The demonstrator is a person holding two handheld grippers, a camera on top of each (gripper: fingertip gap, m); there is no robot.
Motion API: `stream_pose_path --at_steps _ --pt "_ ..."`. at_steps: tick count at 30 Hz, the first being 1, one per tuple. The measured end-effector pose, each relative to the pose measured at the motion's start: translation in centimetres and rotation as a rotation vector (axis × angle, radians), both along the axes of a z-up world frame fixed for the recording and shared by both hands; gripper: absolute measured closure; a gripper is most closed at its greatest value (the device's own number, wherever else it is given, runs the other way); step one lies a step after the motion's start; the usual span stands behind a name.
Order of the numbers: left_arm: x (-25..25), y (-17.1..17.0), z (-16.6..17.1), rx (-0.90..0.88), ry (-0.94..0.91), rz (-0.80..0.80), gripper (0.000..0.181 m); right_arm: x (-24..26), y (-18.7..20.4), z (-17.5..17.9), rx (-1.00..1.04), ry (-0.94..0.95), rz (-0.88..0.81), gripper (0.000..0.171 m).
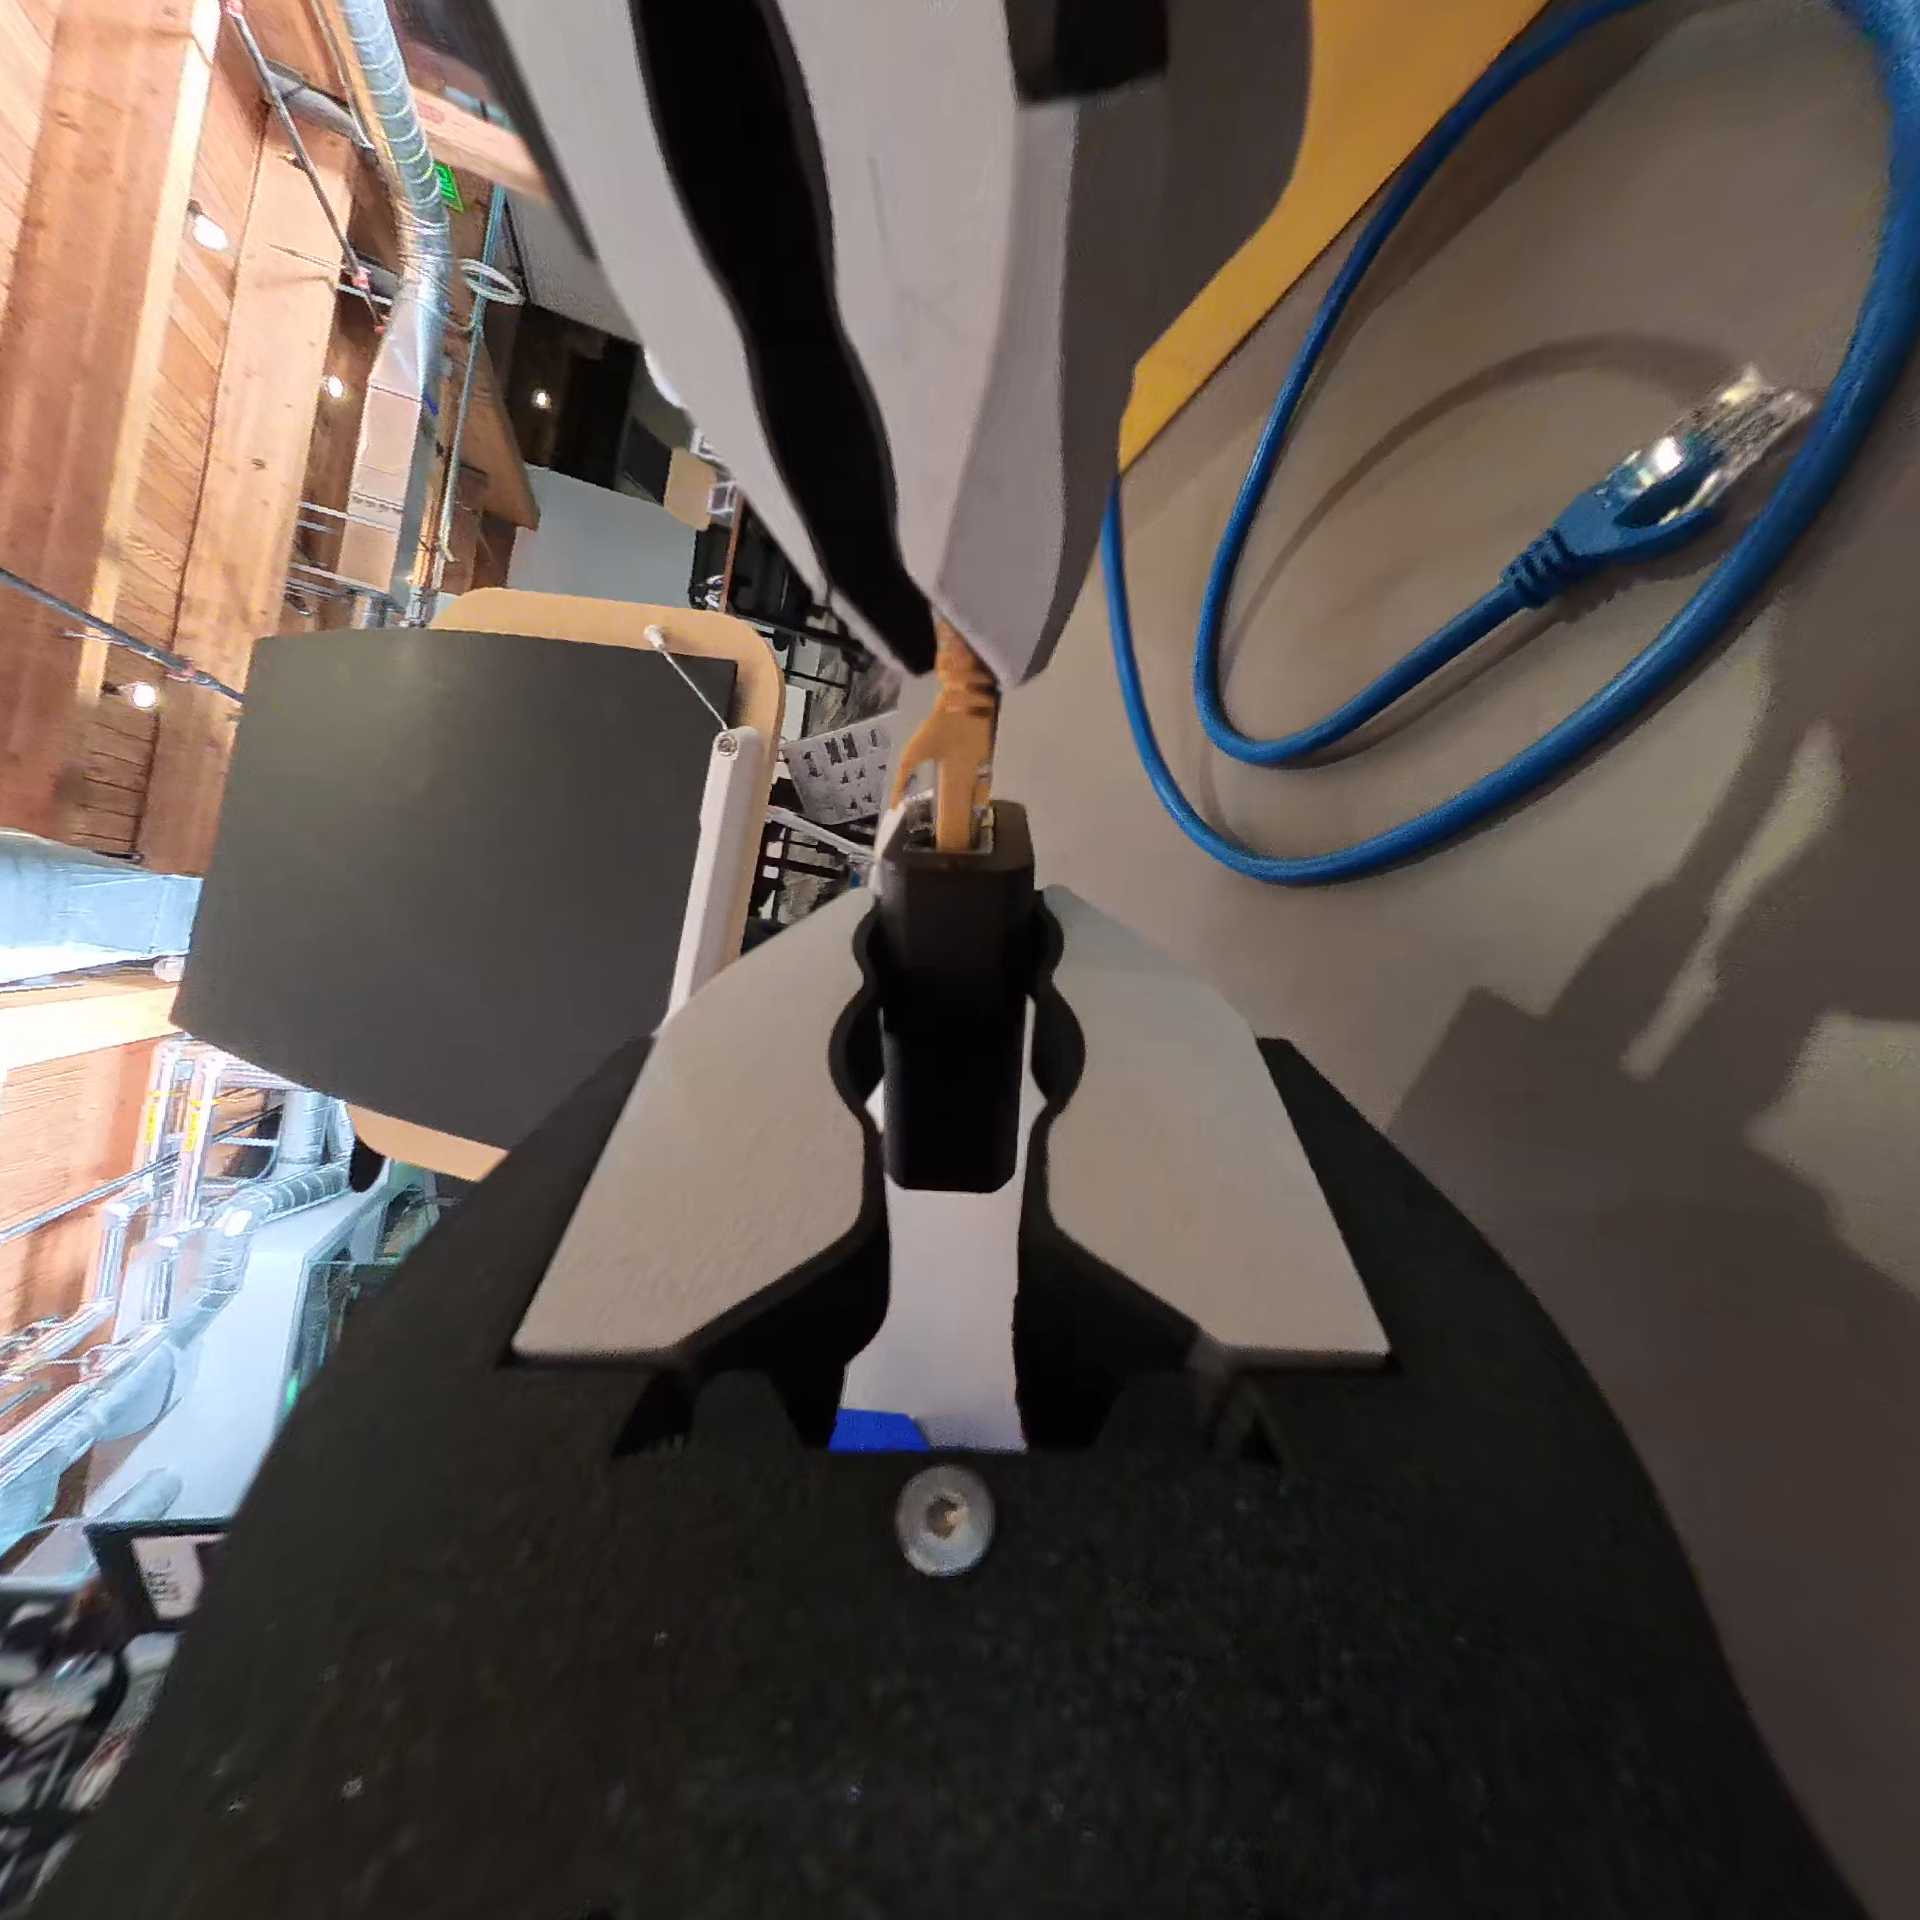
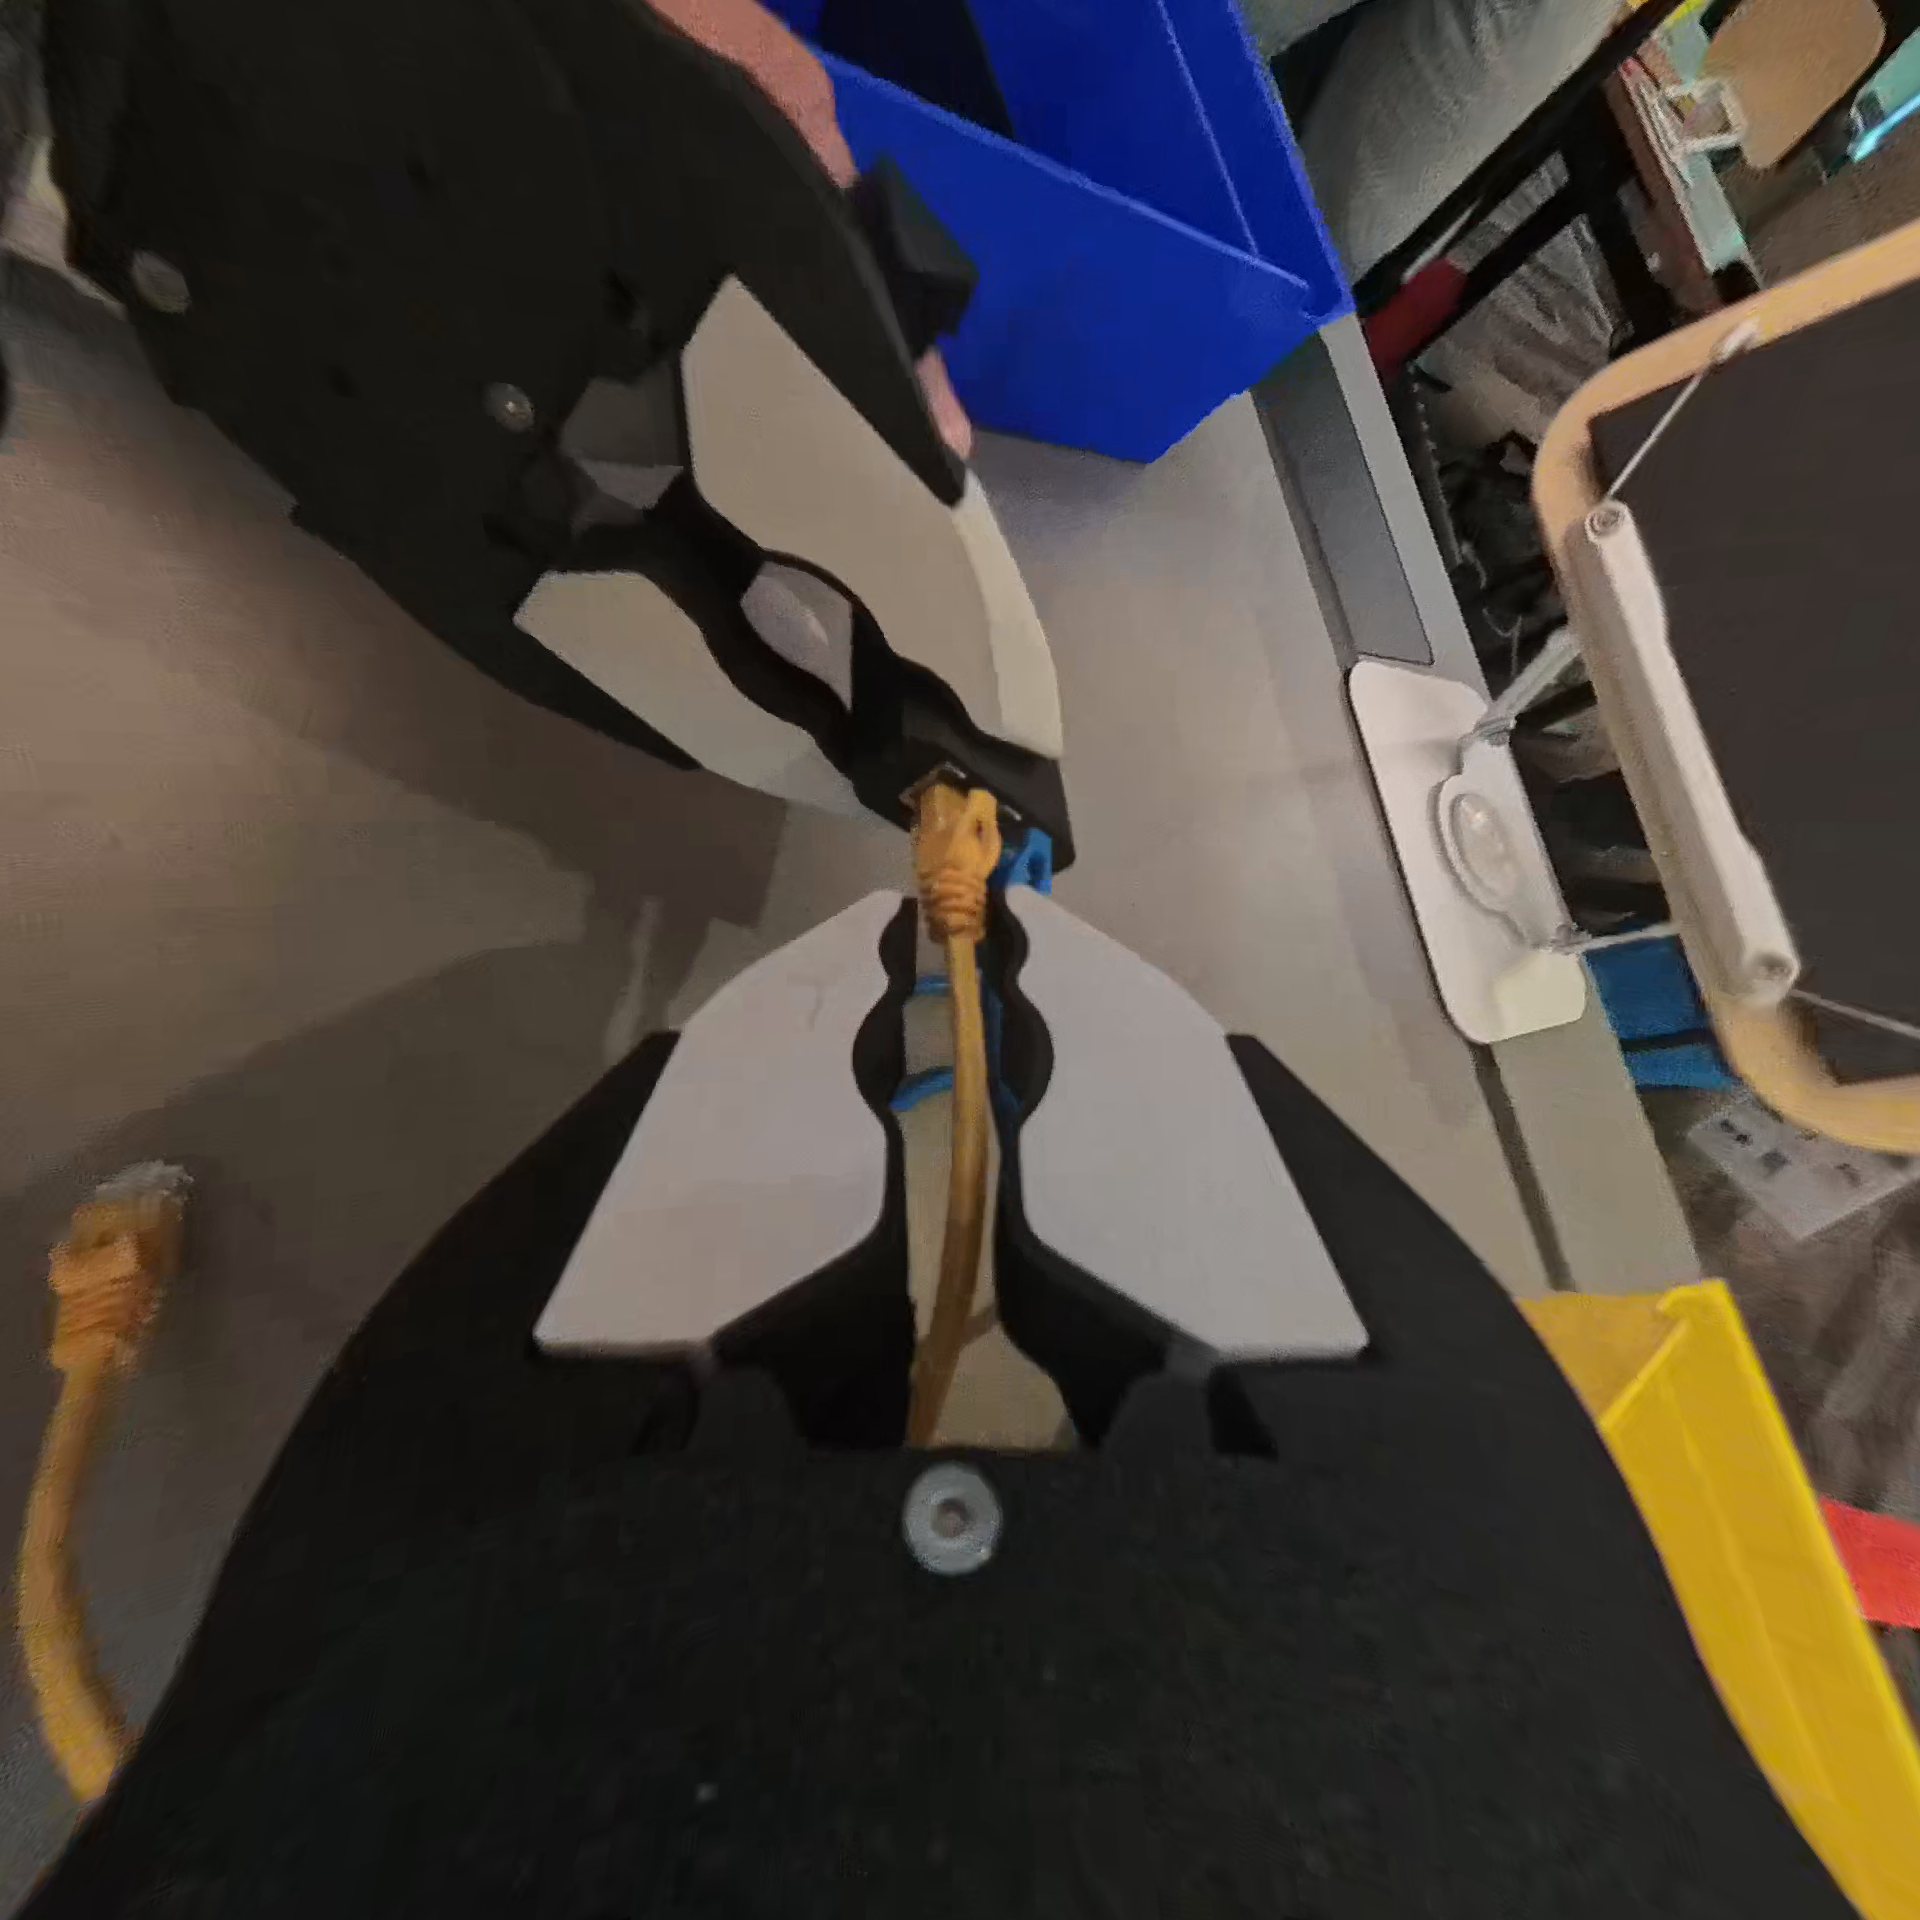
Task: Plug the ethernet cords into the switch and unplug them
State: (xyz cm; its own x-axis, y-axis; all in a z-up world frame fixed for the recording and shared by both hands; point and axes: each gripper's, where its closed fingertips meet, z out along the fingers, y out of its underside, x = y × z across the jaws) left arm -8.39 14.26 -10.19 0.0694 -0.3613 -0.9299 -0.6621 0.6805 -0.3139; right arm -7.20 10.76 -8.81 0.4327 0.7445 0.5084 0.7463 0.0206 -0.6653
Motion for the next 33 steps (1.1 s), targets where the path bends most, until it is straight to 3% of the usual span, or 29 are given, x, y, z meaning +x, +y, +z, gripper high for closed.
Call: stream_pose_path --at_steps 6,13,18,22,25,27,28,30,33 --pt "0.2 -0.6 0.2 0.063 -0.003 0.001 0.158 0.0 -0.9 0.0 -0.187 0.285 -0.091 0.155" --pt "0.6 -0.9 -0.5 0.075 0.023 -0.018 0.157 0.4 -1.0 -1.2 -0.203 0.208 -0.089 0.161" --pt "1.1 -1.9 -0.7 0.059 0.037 -0.053 0.157 1.2 -1.7 -1.3 -0.376 0.374 -0.040 0.162" --pt "1.2 -2.4 -0.8 0.058 0.042 -0.076 0.156 1.2 -2.2 -1.3 -0.391 0.403 -0.025 0.162" --pt "1.2 -3.0 -0.9 0.076 0.052 -0.122 0.157 1.2 -2.7 -1.4 -0.247 0.218 0.044 0.161" --pt "1.2 -2.9 -1.5 -0.008 0.075 -0.132 0.157 0.8 -2.8 -0.2 0.004 0.056 0.100 0.143" --pt "1.2 -2.8 -1.5 -0.063 0.063 -0.134 0.157 0.5 -3.2 -0.2 0.075 -0.051 0.151 0.151" --pt "1.4 -3.1 -1.3 -0.121 0.044 -0.153 0.157 0.1 -2.9 -0.9 0.166 -0.246 0.190 0.145" --pt "1.3 -3.3 -1.3 -0.101 0.050 -0.157 0.157 -0.2 -1.7 -1.5 0.223 -0.346 0.205 0.150"
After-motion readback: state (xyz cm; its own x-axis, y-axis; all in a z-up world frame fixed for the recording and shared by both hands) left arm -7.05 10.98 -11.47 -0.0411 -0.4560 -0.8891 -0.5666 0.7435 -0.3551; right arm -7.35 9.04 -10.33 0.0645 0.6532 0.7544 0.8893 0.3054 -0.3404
